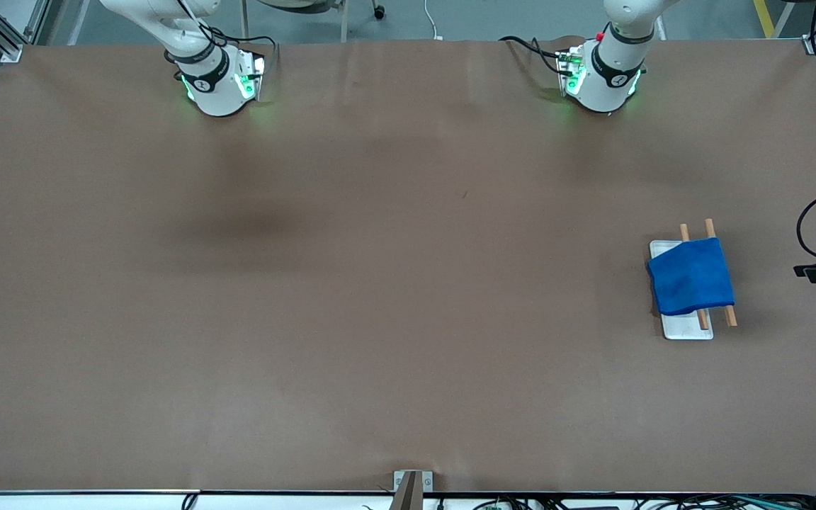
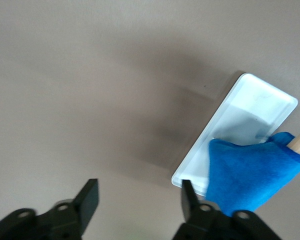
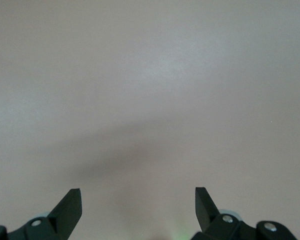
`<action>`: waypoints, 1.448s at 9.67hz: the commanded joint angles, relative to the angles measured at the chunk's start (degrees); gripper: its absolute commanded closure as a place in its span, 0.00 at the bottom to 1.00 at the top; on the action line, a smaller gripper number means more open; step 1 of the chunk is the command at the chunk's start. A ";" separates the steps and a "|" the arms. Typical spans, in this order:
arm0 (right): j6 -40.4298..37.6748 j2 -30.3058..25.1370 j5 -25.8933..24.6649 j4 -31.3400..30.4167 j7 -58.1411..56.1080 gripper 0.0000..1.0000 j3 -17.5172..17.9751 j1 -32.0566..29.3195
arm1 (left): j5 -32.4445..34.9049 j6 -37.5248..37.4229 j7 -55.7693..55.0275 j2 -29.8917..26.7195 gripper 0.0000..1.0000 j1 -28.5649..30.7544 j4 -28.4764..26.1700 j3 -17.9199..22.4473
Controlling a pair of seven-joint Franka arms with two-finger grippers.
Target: Right arm passes towel to left arm to hang
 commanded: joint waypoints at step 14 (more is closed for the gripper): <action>3.23 -0.68 -1.66 -1.80 -3.01 0.00 0.36 -0.03 | -3.45 -12.78 2.42 -28.26 0.00 -0.87 0.31 -24.18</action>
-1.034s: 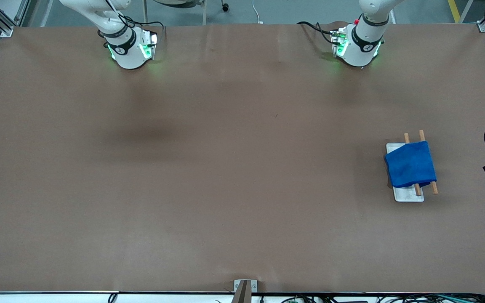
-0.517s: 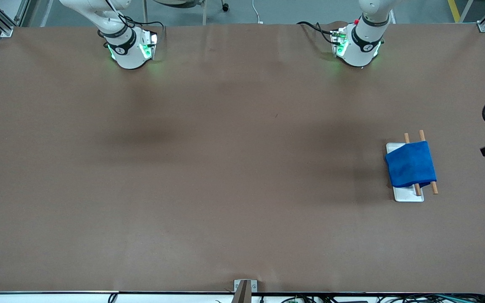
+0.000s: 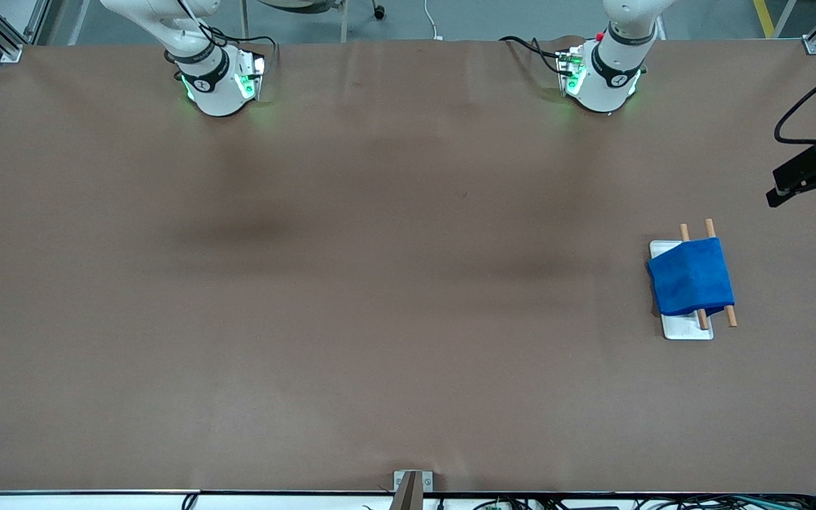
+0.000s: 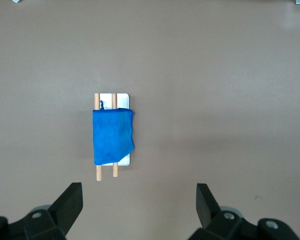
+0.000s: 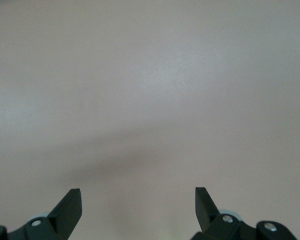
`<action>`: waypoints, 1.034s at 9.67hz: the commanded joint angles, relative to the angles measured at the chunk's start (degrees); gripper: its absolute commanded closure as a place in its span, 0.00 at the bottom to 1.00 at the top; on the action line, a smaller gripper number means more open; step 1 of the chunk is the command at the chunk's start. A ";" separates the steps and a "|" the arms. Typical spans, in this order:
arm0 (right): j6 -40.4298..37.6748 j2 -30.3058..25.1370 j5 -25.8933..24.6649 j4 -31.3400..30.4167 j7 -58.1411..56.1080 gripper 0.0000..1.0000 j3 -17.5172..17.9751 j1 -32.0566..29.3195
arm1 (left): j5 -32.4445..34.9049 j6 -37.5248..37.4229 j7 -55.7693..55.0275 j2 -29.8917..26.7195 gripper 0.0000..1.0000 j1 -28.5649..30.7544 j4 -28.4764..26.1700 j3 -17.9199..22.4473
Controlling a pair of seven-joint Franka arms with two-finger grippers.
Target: Right arm passes towel to left arm to hang
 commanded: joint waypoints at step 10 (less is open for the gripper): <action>-0.04 -0.73 -0.92 -0.84 -0.68 0.00 0.13 -0.20 | -2.62 1.77 -0.63 -15.66 0.00 -32.65 -21.70 31.13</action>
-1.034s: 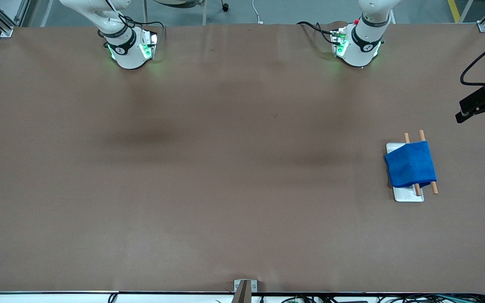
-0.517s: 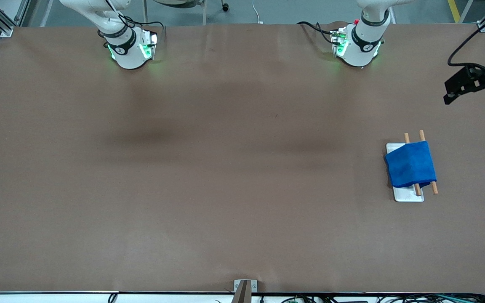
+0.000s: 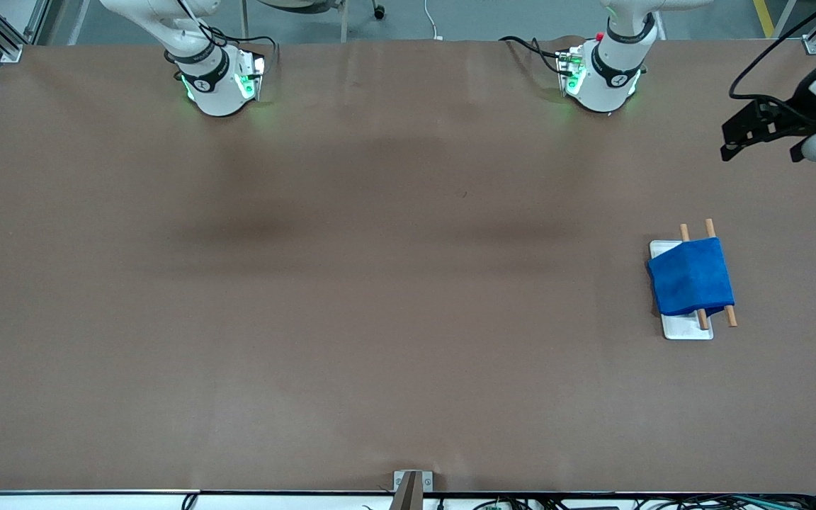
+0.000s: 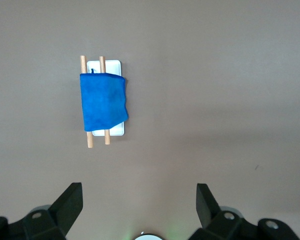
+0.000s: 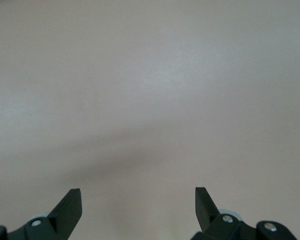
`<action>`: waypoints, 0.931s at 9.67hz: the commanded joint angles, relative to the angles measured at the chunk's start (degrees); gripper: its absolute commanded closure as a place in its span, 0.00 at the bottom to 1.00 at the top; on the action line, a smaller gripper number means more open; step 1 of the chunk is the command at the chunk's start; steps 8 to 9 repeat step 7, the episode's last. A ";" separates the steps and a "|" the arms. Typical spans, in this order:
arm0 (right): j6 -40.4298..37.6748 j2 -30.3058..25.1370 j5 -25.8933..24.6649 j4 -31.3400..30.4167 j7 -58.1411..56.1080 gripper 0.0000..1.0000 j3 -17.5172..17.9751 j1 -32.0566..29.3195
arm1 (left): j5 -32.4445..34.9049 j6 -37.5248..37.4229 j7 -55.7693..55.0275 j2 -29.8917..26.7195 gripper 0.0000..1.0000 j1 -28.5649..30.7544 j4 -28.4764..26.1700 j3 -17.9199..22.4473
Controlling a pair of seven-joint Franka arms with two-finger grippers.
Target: Right arm passes towel to left arm to hang
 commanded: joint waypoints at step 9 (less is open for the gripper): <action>-0.09 -0.64 -0.87 -0.81 -0.73 0.00 0.07 -0.36 | 2.00 1.70 0.06 -3.34 0.00 -1.60 -5.90 0.06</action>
